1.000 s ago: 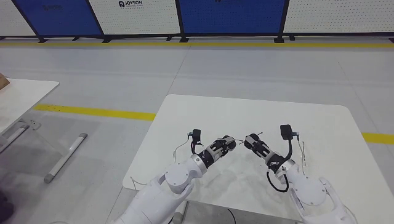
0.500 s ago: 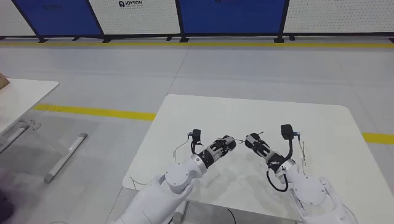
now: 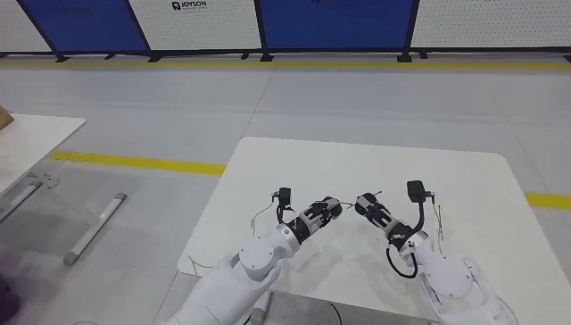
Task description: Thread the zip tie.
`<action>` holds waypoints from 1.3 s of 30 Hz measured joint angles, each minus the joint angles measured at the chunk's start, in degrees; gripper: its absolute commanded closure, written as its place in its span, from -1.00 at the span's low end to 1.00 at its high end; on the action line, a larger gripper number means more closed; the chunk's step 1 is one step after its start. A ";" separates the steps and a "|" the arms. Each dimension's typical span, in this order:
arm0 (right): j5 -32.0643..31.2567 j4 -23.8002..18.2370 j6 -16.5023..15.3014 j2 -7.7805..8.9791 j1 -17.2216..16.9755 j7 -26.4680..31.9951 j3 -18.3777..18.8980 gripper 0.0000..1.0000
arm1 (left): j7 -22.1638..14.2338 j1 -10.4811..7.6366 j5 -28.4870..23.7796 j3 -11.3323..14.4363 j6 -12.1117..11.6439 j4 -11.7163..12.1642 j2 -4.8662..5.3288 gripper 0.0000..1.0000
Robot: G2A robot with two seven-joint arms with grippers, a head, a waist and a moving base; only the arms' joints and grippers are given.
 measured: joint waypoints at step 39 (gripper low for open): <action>-16.37 -6.87 8.49 -1.43 -7.57 -27.72 -3.43 1.00 | 0.00 0.00 0.00 0.00 0.00 0.00 0.00 1.00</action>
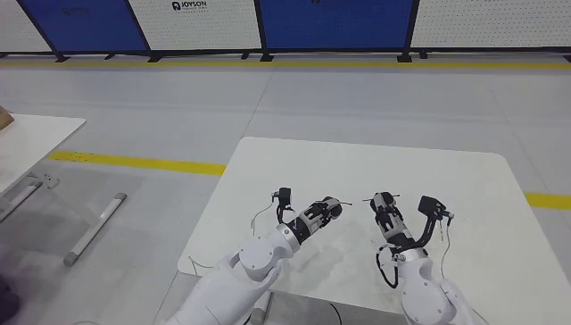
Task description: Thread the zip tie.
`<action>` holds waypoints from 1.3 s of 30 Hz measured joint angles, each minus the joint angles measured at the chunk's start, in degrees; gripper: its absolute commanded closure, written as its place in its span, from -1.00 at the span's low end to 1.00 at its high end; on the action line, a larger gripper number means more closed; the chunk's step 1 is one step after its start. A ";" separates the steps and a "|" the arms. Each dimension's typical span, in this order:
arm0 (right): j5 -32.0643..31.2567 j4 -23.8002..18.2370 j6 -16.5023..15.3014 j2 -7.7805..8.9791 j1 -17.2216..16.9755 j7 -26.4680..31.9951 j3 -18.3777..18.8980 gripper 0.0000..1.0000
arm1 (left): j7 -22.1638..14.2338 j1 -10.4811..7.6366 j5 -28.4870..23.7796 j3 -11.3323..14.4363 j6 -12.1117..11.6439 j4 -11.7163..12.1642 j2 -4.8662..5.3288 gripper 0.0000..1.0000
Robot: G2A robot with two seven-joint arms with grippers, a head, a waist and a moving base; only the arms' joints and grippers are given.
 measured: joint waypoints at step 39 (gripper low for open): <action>0.18 1.30 -4.65 0.72 1.64 12.68 4.18 1.00 | -4.94 0.39 -0.02 -1.70 -0.18 -0.38 0.61 1.00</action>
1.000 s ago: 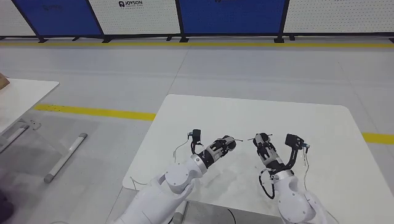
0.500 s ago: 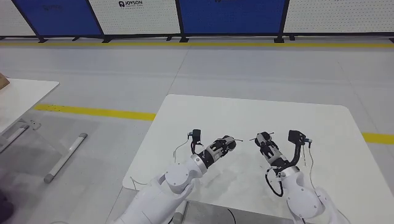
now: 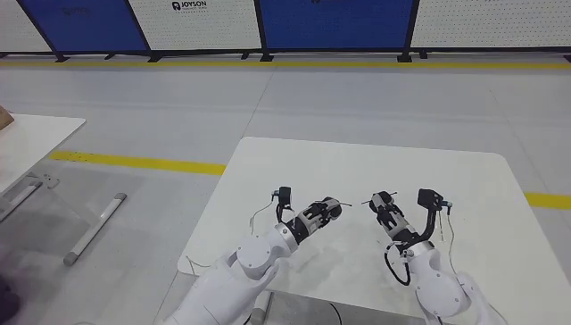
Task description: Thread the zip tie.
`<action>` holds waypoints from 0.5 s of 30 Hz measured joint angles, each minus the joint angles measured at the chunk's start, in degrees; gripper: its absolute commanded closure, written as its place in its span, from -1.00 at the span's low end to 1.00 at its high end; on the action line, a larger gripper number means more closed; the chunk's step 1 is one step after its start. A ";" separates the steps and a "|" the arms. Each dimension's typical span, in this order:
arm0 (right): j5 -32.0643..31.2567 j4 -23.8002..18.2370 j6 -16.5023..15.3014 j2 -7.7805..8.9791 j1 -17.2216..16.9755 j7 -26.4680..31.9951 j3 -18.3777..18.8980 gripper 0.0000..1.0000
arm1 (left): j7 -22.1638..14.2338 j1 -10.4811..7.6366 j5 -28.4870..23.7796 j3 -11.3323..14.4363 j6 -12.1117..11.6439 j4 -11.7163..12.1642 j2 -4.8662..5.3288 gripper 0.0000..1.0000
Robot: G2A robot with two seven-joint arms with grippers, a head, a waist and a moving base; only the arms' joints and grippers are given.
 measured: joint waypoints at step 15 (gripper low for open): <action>0.01 -0.04 -0.06 0.00 -0.04 0.00 -0.03 1.00 | -3.86 0.83 0.35 -2.55 -0.96 -0.37 0.79 1.00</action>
